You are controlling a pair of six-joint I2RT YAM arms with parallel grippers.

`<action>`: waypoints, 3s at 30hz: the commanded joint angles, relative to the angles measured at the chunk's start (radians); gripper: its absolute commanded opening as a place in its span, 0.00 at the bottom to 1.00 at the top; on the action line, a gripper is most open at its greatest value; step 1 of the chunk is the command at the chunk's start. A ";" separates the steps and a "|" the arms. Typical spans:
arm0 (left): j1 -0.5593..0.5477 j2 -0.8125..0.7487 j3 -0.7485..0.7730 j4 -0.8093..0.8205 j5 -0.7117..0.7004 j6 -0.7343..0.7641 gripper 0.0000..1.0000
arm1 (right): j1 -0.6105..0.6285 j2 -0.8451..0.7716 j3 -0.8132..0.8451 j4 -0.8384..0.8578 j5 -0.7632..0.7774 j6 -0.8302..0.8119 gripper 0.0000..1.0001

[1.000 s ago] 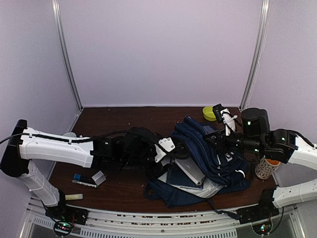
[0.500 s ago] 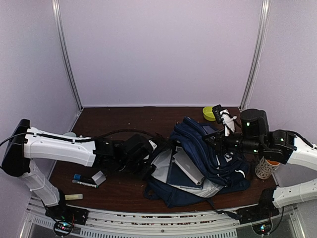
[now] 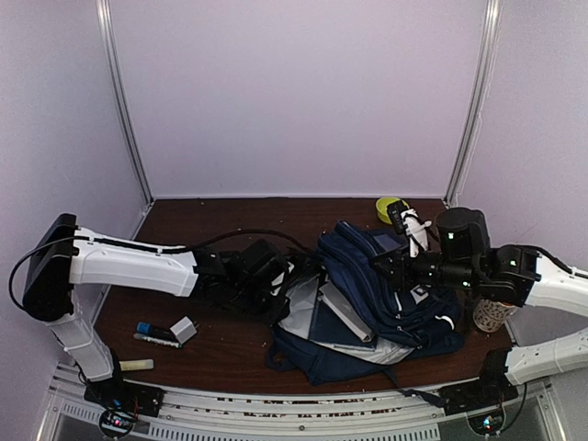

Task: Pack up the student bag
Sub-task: Adjust the student bag at the center of the board, then move the student bag to the center of the board, then grab the largest pocket of the student bag.

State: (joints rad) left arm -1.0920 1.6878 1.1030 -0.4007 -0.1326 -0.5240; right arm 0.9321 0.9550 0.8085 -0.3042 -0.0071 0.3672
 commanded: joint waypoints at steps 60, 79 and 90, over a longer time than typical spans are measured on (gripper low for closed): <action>0.158 -0.211 -0.097 0.138 0.185 0.369 0.45 | 0.065 0.004 0.082 -0.155 -0.258 -0.107 0.00; 0.180 -0.107 -0.335 0.653 0.432 0.838 0.35 | 0.066 -0.074 0.018 -0.275 -0.496 -0.156 0.00; 0.244 0.081 -0.288 0.816 0.563 0.898 0.33 | 0.065 -0.060 0.029 -0.296 -0.516 -0.165 0.00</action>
State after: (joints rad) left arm -0.8581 1.7554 0.8047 0.2436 0.3489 0.3431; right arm 0.9913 0.9062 0.8234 -0.6022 -0.4492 0.2050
